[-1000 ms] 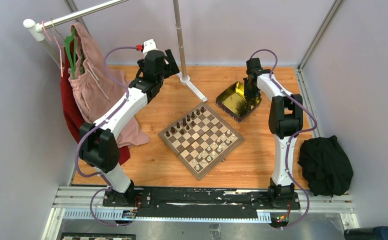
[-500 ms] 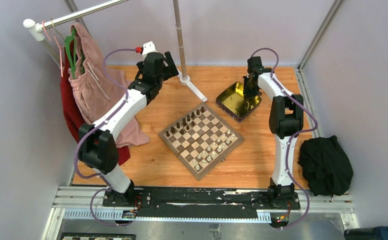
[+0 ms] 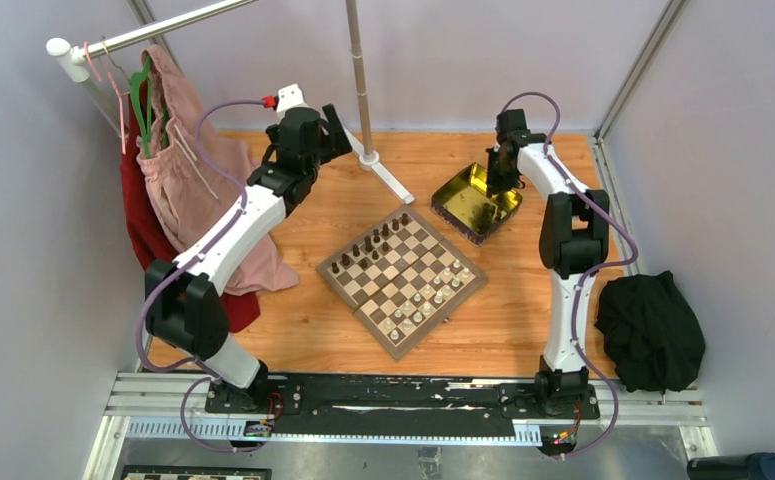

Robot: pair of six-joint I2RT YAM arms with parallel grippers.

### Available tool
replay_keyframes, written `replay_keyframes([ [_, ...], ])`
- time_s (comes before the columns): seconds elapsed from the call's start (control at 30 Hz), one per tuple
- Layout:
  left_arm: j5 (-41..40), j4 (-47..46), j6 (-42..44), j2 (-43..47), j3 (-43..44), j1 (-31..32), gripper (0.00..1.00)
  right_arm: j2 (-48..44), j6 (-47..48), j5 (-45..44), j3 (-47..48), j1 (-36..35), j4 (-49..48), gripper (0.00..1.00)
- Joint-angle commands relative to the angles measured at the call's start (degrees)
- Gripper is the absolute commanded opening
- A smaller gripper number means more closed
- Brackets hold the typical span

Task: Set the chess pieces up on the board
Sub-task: Pick up the chess piece from the storage box, then place the chess piece on the chessboard.

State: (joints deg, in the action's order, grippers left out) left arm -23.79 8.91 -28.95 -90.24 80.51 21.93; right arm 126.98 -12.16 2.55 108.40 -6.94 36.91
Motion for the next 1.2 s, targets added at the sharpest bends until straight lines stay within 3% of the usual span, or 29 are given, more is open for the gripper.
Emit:
replay_keyframes([
  [0.0,-1.1,0.9,0.3,3.2,-2.0,-0.3,1.0,-3.8,1.5,0.0,2.1,-0.1,1.6,0.0],
  [0.43,-1.3,1.4,-1.8,12.1,-11.0,-0.2,1.0,-9.7,4.8,-2.5,1.5,-7.3,3.0,0.0],
  [1.17,-1.3,2.8,-4.3,23.1,-19.9,-0.2,1.0,-15.2,8.4,-8.5,-7.7,-27.7,3.4,0.0],
])
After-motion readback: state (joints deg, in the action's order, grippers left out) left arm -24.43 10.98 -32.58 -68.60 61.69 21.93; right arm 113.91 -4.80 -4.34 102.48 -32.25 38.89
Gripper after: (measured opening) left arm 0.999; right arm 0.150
